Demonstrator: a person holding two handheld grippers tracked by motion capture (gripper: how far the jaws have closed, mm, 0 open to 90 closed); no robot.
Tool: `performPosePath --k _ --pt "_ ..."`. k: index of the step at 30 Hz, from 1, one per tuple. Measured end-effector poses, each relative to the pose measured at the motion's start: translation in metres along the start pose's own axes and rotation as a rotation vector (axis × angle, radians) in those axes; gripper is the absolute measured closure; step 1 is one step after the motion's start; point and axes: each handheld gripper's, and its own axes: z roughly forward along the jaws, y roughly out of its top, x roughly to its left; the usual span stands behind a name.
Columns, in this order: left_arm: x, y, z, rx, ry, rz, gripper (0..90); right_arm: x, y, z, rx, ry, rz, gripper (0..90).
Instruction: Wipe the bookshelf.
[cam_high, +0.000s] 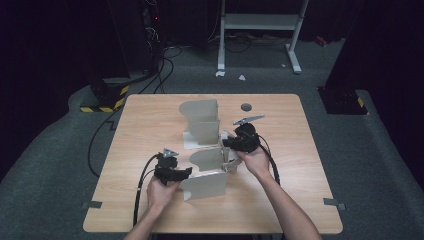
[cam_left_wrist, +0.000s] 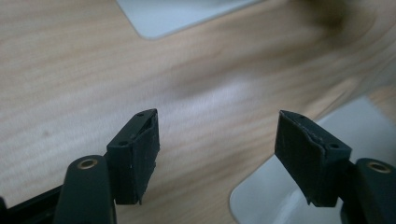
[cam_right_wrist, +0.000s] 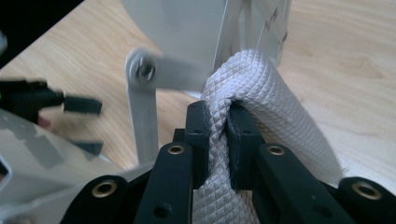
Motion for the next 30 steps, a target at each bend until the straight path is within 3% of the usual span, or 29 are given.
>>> performPosePath --k 5,8,10,14,18,25,28,30 --pt "-0.002 0.025 -0.01 -0.021 -0.039 -0.028 30.2 0.005 -0.009 0.004 0.015 0.018 -0.005 81.0" --pt "-0.006 0.029 -0.011 -0.015 -0.023 -0.012 32.2 0.009 -0.012 0.005 0.015 0.027 -0.014 80.9" --pt "-0.006 0.029 -0.011 -0.006 -0.027 -0.01 33.6 0.012 -0.015 0.003 0.01 0.015 -0.025 80.9" --pt "-0.009 0.024 -0.01 0.011 -0.05 0.007 31.5 0.012 -0.019 0.0 0.017 0.038 -0.015 81.0" --pt "-0.012 0.019 -0.015 0.012 -0.05 0.021 32.5 0.017 -0.022 -0.005 0.02 0.04 -0.044 81.7" --pt "-0.013 0.009 -0.02 0.008 -0.089 0.01 31.4 0.026 -0.03 -0.013 0.027 0.056 -0.068 81.7" --pt "-0.011 0.007 -0.018 0.017 -0.108 0.001 29.1 0.023 -0.028 -0.015 0.015 0.043 -0.068 81.6" --pt "-0.015 0.006 -0.018 0.019 -0.12 0.013 27.6 0.015 -0.017 -0.016 -0.003 0.025 -0.042 81.6"
